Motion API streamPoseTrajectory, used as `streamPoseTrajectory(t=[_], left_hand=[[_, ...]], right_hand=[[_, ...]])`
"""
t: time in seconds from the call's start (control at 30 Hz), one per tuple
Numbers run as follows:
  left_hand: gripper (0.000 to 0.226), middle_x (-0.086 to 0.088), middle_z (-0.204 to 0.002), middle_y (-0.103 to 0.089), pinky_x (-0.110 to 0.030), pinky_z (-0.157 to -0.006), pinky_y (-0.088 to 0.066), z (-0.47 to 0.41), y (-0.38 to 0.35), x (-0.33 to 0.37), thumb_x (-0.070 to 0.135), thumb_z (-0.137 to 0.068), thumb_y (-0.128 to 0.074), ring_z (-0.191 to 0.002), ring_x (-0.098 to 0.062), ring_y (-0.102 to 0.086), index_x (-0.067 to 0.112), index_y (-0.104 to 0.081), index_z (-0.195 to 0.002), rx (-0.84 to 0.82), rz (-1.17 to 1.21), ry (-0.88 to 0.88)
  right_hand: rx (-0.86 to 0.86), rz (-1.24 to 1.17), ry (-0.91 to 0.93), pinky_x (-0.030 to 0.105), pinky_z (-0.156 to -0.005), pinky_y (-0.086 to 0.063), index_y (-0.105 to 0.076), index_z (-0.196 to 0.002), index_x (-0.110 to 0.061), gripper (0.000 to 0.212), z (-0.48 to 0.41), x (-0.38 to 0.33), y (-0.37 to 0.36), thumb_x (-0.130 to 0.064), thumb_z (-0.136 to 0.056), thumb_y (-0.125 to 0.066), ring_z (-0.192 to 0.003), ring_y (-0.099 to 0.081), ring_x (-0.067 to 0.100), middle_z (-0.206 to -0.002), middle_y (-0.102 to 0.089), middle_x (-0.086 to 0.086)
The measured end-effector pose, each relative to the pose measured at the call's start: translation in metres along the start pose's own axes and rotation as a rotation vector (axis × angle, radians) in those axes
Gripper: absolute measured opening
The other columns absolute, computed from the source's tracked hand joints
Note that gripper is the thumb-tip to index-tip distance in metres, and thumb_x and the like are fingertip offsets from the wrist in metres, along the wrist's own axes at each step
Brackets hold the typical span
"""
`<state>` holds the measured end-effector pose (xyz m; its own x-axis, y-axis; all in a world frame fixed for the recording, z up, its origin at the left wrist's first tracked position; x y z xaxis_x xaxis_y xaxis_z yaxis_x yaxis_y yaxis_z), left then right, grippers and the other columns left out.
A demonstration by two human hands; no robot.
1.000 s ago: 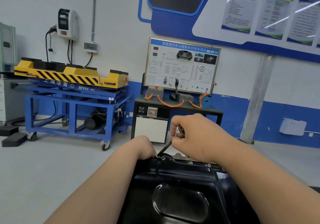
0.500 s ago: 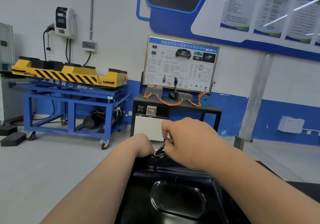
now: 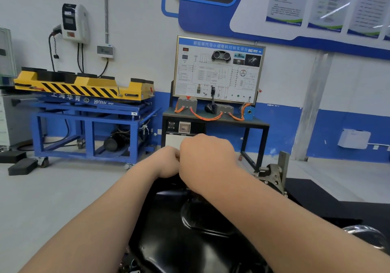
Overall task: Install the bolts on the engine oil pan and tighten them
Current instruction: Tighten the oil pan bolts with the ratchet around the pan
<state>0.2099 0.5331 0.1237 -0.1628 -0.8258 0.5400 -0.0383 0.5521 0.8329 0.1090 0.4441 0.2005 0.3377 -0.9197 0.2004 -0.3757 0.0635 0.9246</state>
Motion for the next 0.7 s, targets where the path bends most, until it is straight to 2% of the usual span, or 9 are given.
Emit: streamPoseTrajectory(t=[0.07, 0.1, 0.2, 0.27, 0.33, 0.47, 0.53, 0.63, 0.7], left_hand=[[0.028, 0.013, -0.049, -0.049, -0.011, -0.046, -0.03, 0.024, 0.013, 0.01, 0.009, -0.074, -0.059, -0.052, -0.003, -0.041, 0.024, -0.047, -0.054, 0.112, 0.067, -0.098], [0.026, 0.015, -0.047, -0.05, -0.01, -0.043, -0.031, 0.038, 0.015, 0.017, 0.014, -0.07, -0.06, -0.048, -0.003, -0.041, 0.026, -0.044, -0.053, 0.169, 0.108, -0.174], [0.025, 0.012, -0.049, -0.049, -0.012, -0.045, -0.032, 0.056, 0.016, 0.027, 0.013, -0.071, -0.054, -0.049, -0.002, -0.044, 0.027, -0.041, -0.055, 0.332, 0.022, -0.251], [0.022, 0.012, -0.056, -0.045, -0.016, -0.049, -0.028, 0.062, 0.017, 0.032, 0.014, -0.078, -0.048, -0.053, -0.005, -0.042, 0.024, -0.041, -0.059, 0.453, -0.033, -0.223], [0.018, 0.011, -0.058, -0.044, -0.026, -0.054, -0.031, 0.063, 0.013, 0.032, 0.027, -0.075, -0.044, -0.057, -0.008, -0.043, 0.027, -0.043, -0.057, 0.509, 0.05, -0.247], [0.04, 0.016, -0.061, -0.046, -0.023, -0.055, -0.03, 0.064, 0.009, 0.025, 0.024, -0.08, -0.068, -0.06, -0.002, -0.045, 0.04, -0.049, -0.05, 0.583, 0.202, -0.31], [0.02, 0.016, -0.072, -0.052, -0.025, -0.059, -0.036, 0.064, 0.005, 0.028, 0.03, -0.085, -0.067, -0.069, -0.005, -0.051, 0.032, -0.065, -0.065, 0.576, 0.149, -0.367], [0.023, 0.009, -0.098, -0.063, -0.033, -0.071, -0.047, 0.062, 0.002, 0.028, 0.033, -0.09, -0.061, -0.088, -0.013, -0.059, 0.014, -0.074, -0.094, 0.565, 0.078, -0.4], [0.019, 0.011, -0.095, -0.061, -0.032, -0.07, -0.046, 0.065, 0.002, 0.027, 0.033, -0.091, -0.06, -0.085, -0.013, -0.058, 0.018, -0.072, -0.092, 0.571, 0.08, -0.405]], right_hand=[[0.02, 0.0, -0.052, 0.036, -0.062, -0.041, -0.056, -0.086, -0.017, 0.003, -0.002, 0.003, 0.001, -0.015, -0.088, -0.054, -0.06, -0.039, 0.021, -0.065, -0.035, 0.001], [0.043, 0.004, -0.074, 0.036, -0.061, -0.042, -0.05, -0.076, -0.016, 0.013, -0.003, 0.005, 0.002, -0.018, -0.089, -0.052, -0.057, -0.038, 0.021, -0.064, -0.035, 0.001], [0.085, -0.005, -0.08, 0.034, -0.056, -0.036, -0.033, -0.064, -0.018, 0.034, -0.005, 0.005, 0.0, -0.026, -0.093, -0.046, -0.052, -0.032, 0.02, -0.063, -0.035, 0.001], [0.087, -0.025, -0.032, 0.031, -0.05, -0.028, -0.033, -0.066, -0.018, 0.034, -0.006, 0.006, -0.001, -0.032, -0.095, -0.044, -0.052, -0.032, 0.018, -0.064, -0.035, -0.001], [0.035, -0.039, 0.054, 0.028, -0.047, -0.025, -0.038, -0.065, -0.017, 0.038, -0.004, 0.011, 0.001, -0.041, -0.093, -0.045, -0.055, -0.037, 0.016, -0.066, -0.039, -0.002], [0.057, 0.05, 0.168, 0.025, -0.044, -0.028, -0.042, -0.06, -0.019, 0.044, 0.005, 0.019, 0.023, -0.053, -0.081, -0.06, -0.052, -0.042, 0.014, -0.061, -0.044, -0.002], [0.064, 0.144, 0.208, 0.024, -0.043, -0.027, -0.042, -0.063, -0.014, 0.043, 0.007, 0.016, 0.029, -0.046, -0.083, -0.063, -0.051, -0.041, 0.014, -0.062, -0.043, -0.001], [0.066, 0.327, 0.337, 0.028, -0.046, -0.023, -0.043, -0.081, -0.016, 0.014, 0.009, 0.001, 0.032, -0.015, -0.091, -0.054, -0.057, -0.043, 0.019, -0.069, -0.039, -0.002], [0.084, 0.348, 0.363, 0.03, -0.05, -0.025, -0.044, -0.086, -0.02, 0.01, 0.011, 0.001, 0.033, -0.014, -0.091, -0.05, -0.065, -0.045, 0.022, -0.072, -0.039, -0.002]])
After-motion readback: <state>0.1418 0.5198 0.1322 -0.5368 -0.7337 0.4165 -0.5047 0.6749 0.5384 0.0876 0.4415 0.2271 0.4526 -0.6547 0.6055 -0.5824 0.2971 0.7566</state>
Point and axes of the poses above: each hand's wrist, its own z-axis away from the middle knuckle, its own y-axis out of the back of the hand, x = y × z, the point moved 6 cm from there along -z, towards the middle knuckle
